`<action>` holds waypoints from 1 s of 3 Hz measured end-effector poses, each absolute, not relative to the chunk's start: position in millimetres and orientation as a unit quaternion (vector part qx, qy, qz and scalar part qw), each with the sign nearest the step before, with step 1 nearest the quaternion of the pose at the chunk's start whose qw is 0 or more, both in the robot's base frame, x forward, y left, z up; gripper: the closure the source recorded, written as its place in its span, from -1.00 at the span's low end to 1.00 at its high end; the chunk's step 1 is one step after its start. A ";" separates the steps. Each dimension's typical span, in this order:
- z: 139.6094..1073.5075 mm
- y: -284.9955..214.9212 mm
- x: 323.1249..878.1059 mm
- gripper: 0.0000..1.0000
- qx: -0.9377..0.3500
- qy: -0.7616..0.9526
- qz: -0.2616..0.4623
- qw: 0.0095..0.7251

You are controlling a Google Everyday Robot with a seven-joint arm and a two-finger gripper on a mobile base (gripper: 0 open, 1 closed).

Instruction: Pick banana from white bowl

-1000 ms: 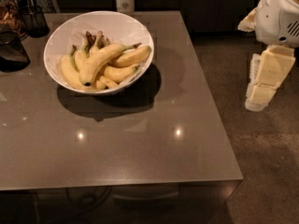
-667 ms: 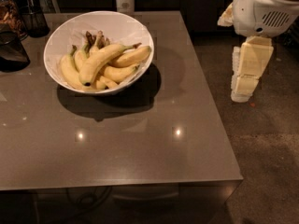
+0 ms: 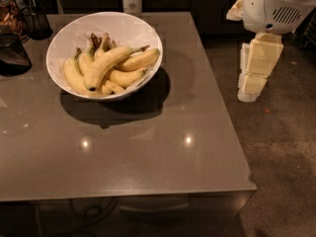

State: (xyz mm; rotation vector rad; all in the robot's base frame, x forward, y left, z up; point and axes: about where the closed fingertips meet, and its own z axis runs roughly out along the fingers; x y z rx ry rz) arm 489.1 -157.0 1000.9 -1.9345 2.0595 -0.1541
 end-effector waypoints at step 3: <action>1025.0 -14.5 582.4 -1.00 -0.738 0.651 -0.057 0.169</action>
Offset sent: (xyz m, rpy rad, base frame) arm 0.0840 0.1463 0.0287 -0.0654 0.0630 0.2252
